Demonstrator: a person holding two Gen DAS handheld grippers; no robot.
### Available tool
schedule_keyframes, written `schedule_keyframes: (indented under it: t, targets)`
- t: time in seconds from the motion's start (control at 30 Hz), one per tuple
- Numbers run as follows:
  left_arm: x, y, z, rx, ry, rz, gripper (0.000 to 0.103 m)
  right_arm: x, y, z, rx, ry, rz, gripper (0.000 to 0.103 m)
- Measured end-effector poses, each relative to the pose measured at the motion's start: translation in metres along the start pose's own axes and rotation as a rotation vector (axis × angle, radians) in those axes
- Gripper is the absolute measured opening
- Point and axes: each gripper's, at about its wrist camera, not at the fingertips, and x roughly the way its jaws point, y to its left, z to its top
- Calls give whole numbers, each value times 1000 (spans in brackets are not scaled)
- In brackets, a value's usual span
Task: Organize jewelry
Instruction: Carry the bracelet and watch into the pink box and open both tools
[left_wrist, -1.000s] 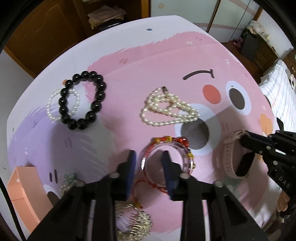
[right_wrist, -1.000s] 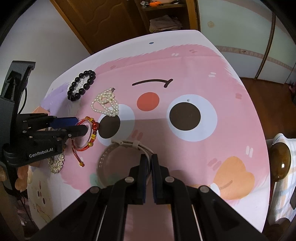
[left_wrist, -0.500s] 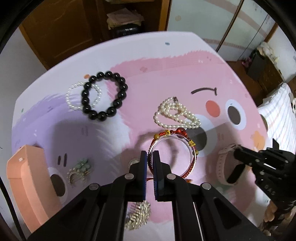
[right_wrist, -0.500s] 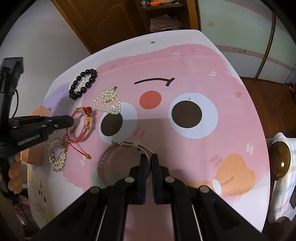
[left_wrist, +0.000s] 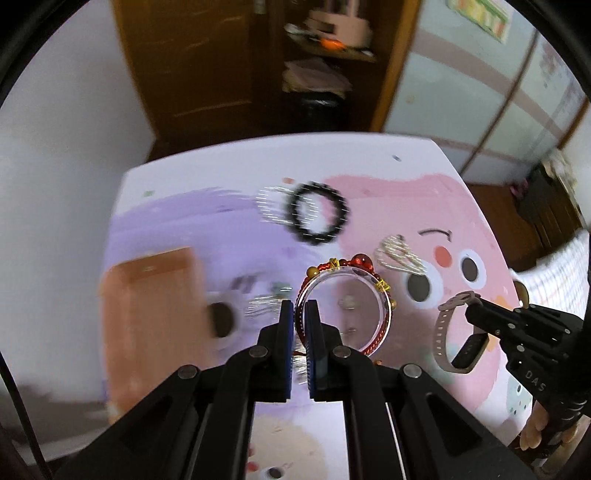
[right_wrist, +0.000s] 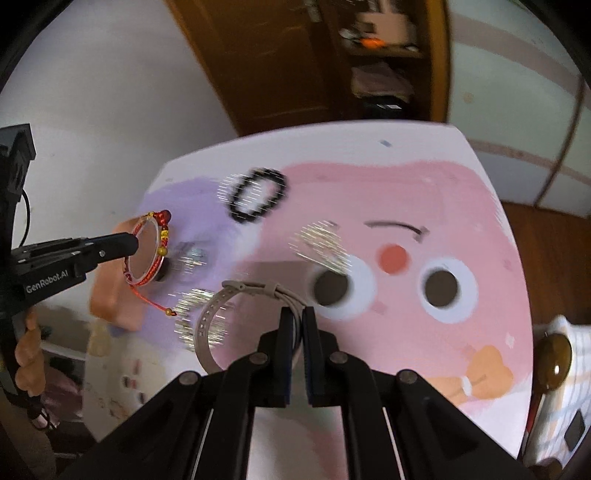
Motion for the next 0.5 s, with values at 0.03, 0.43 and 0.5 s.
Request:
schedule_keyframes:
  t: [0.03, 0.43, 0.5]
  targets:
    - [-5, 7, -2, -13, -5, 9, 3, -1, 8, 3, -14, -3, 6, 5]
    - [-15, 106, -24, -193, -29, 181, 3, 13, 130, 58, -178, -33, 110, 5]
    - [-7, 115, -28, -209, -17, 198, 4, 27, 145, 69, -182, -27, 122, 5]
